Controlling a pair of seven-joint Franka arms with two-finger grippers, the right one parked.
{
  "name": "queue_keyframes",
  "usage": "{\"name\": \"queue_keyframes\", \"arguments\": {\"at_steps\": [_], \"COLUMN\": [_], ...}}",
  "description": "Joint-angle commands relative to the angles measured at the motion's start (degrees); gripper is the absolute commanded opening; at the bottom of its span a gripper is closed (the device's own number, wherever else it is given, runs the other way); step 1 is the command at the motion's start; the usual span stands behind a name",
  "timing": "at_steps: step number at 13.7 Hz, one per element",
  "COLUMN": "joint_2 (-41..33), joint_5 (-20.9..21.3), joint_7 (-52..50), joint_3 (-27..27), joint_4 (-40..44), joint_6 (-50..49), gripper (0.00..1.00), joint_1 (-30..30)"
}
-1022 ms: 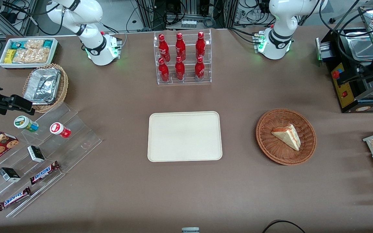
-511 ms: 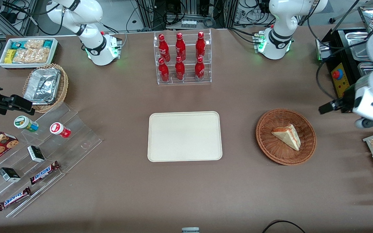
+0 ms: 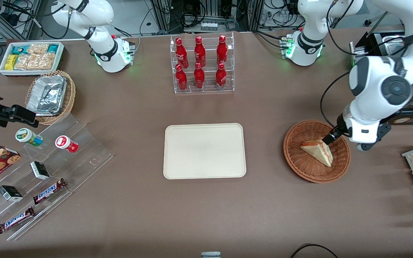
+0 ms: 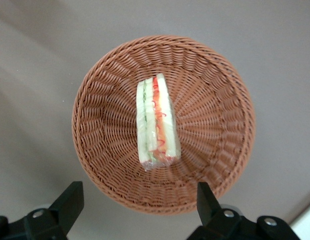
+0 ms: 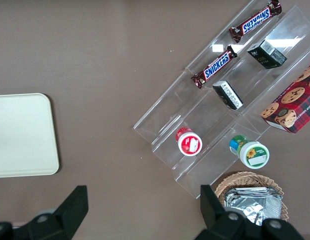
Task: Place sandwich from basket to tray
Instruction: 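Lower the open left gripper around the wrapped sandwich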
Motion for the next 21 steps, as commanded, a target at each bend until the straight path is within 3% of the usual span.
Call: {"name": "queue_keyframes", "arguments": {"at_steps": [1,11,21], "joint_2": [-1.6,5.25,8.69], "joint_5": [1.58,1.58,1.58], "joint_7": [-3.1,-5.83,-6.01], "joint_3": [0.25,0.51,0.6], "joint_4": [-6.25,-8.01,-9.33], "joint_6": [7.36,19.95,23.3], "gripper": [1.0,1.0,1.0], "joint_1": [-0.24,0.29,0.29]}}
